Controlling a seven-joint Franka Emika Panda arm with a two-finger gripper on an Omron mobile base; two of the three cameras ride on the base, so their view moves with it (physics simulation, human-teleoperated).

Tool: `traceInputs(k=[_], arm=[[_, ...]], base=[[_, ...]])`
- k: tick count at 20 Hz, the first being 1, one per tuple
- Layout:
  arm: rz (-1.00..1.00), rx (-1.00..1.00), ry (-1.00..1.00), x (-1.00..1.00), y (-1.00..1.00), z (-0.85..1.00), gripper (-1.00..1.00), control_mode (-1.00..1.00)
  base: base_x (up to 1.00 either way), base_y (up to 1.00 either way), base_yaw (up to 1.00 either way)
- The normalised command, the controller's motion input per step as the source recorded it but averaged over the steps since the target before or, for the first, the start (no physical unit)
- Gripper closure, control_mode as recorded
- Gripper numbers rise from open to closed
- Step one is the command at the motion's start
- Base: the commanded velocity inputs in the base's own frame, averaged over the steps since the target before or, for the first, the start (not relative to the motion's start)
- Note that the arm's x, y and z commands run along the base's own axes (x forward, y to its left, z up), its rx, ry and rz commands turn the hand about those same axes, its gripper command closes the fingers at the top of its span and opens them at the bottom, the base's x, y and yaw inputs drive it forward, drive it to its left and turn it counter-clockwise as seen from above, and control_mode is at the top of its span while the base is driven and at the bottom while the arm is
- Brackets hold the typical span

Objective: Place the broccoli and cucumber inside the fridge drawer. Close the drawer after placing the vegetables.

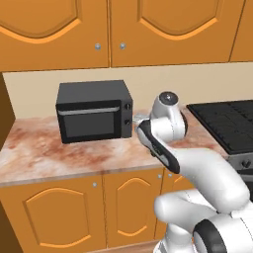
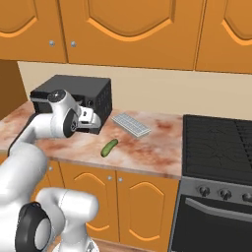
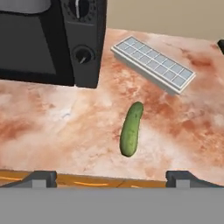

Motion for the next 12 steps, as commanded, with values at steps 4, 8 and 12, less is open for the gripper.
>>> traceInputs(k=[4, 8, 12], arm=[[-0.1, 0.15, 0.25, 0.29, -0.91, -0.45, -1.0, -1.0], [-0.01, 0.04, 0.19, 0.2, -0.34, -0.58, -1.0, -1.0], [0.0, 0.0, 0.22, 0.16, -0.02, -0.65, -1.0, -1.0]], base=[[0.0, 0.0, 0.0], [0.0, 0.0, 0.0], [0.0, 0.0, 0.0]])
